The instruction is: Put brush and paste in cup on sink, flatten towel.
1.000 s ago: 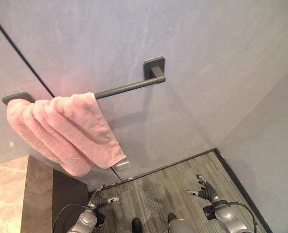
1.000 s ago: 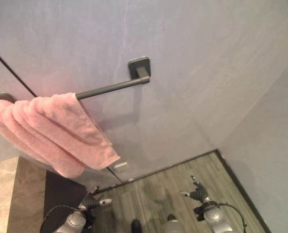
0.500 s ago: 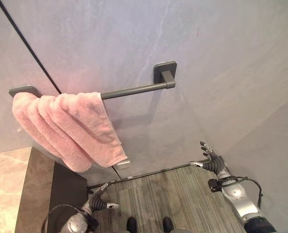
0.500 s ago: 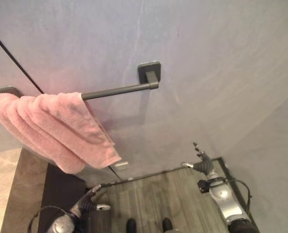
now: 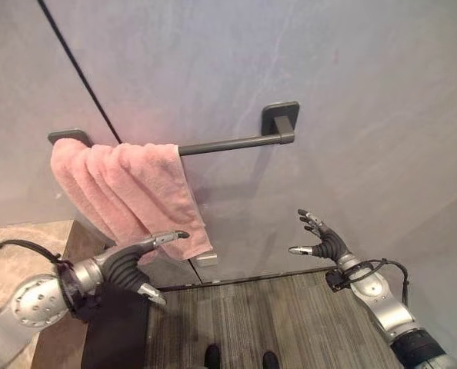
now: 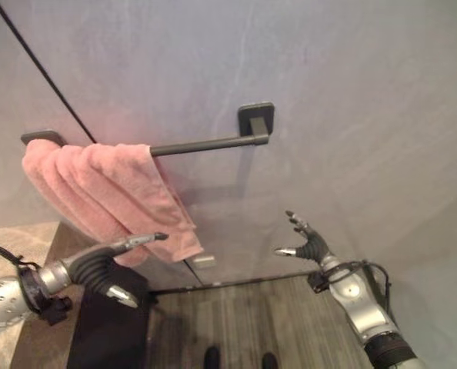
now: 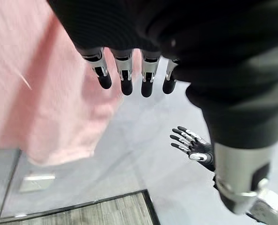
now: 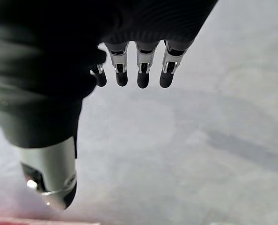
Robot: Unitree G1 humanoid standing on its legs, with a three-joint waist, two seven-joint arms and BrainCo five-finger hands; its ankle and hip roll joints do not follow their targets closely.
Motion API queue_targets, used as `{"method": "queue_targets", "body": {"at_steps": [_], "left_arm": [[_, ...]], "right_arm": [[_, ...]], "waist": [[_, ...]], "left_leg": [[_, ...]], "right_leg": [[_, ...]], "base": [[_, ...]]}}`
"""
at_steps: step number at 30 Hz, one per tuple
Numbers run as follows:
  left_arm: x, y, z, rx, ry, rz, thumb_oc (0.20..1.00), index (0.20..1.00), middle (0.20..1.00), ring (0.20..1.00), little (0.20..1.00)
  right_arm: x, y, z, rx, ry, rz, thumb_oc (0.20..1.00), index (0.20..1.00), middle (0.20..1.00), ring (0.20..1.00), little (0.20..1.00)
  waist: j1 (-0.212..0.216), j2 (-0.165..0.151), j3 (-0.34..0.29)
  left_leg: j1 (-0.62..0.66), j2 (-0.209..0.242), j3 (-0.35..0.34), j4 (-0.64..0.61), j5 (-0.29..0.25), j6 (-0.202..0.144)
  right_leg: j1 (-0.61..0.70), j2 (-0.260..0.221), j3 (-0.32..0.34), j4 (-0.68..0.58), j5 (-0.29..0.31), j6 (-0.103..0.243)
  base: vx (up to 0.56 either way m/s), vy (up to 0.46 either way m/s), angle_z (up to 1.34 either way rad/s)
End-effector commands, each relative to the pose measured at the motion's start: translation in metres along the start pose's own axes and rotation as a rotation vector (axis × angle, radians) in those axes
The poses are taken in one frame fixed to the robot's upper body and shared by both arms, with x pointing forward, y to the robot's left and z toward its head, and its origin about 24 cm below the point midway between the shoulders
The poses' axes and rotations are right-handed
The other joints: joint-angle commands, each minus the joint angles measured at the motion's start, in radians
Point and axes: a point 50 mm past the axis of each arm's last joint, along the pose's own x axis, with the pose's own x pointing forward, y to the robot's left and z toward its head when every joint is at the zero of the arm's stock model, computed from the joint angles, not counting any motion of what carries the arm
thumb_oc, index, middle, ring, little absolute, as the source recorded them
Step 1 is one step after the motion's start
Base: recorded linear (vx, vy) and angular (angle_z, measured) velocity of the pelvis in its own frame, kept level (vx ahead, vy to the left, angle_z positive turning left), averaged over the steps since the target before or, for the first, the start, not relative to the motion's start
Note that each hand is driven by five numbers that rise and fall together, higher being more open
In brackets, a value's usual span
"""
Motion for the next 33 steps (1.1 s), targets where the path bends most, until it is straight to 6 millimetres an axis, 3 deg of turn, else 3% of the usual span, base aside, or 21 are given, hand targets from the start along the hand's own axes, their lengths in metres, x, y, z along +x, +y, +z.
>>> {"method": "queue_targets", "body": {"at_steps": [1,4,10,13,22,33], "left_arm": [[-0.01,0.016,0.01,-0.132,-0.08,0.049,1.0,1.0,1.0,1.0,1.0],[-0.018,0.021,-0.007,-0.229,-0.041,0.153,1.0,1.0,1.0,1.0,1.0],[-0.044,0.036,-0.036,-0.188,0.145,0.219,1.0,1.0,1.0,1.0,1.0],[-0.062,0.048,-0.061,-0.175,0.245,0.395,1.0,1.0,1.0,1.0,1.0],[-0.082,0.062,-0.081,-0.116,0.367,0.533,1.0,1.0,1.0,1.0,1.0],[-0.061,0.074,-0.093,-0.124,0.353,0.568,1.0,1.0,1.0,1.0,1.0]], "right_arm": [[0.018,-0.005,0.044,-0.072,-0.188,0.05,1.0,1.0,1.0,1.0,1.0],[0.02,-0.005,0.056,-0.087,-0.237,0.067,1.0,1.0,1.0,1.0,1.0],[0.028,-0.002,0.071,-0.087,-0.296,0.095,1.0,1.0,1.0,1.0,1.0],[0.031,0.002,0.082,-0.084,-0.339,0.112,1.0,1.0,1.0,1.0,1.0],[0.047,0.013,0.102,-0.112,-0.391,0.169,1.0,1.0,1.0,1.0,1.0],[0.06,0.044,0.127,-0.076,-0.456,0.302,1.0,1.0,1.0,1.0,1.0]], "waist": [[0.019,-0.035,-0.057],[0.03,-0.037,-0.054],[0.068,-0.038,-0.054],[0.087,-0.047,-0.05],[0.106,-0.057,-0.038],[0.075,-0.078,-0.017]], "left_leg": [[-0.03,-0.008,0.016,0.001,0.034,-0.017],[-0.03,-0.015,0.007,0.001,0.034,-0.012],[-0.032,-0.025,0.011,0.002,0.027,-0.003],[-0.038,-0.032,0.009,0.004,0.023,0.002],[-0.051,-0.038,0.047,0.013,0.007,0.014],[-0.064,-0.039,0.1,0.014,-0.007,0.023]], "right_leg": [[-0.043,-0.084,0.009,0.04,0.047,0.087],[-0.037,-0.095,-0.001,0.036,0.052,0.093],[-0.037,-0.111,-0.002,0.029,0.065,0.11],[-0.04,-0.12,-0.005,0.024,0.072,0.116],[-0.067,-0.126,0.028,0.008,0.094,0.124],[-0.112,-0.122,0.073,0.009,0.134,0.134]], "base": [[0.0,0.053,0.09],[0.01,0.053,0.2],[0.02,0.054,0.03],[0.01,0.047,0.0],[0.01,0.046,-0.07],[0.01,0.046,-0.17]]}}
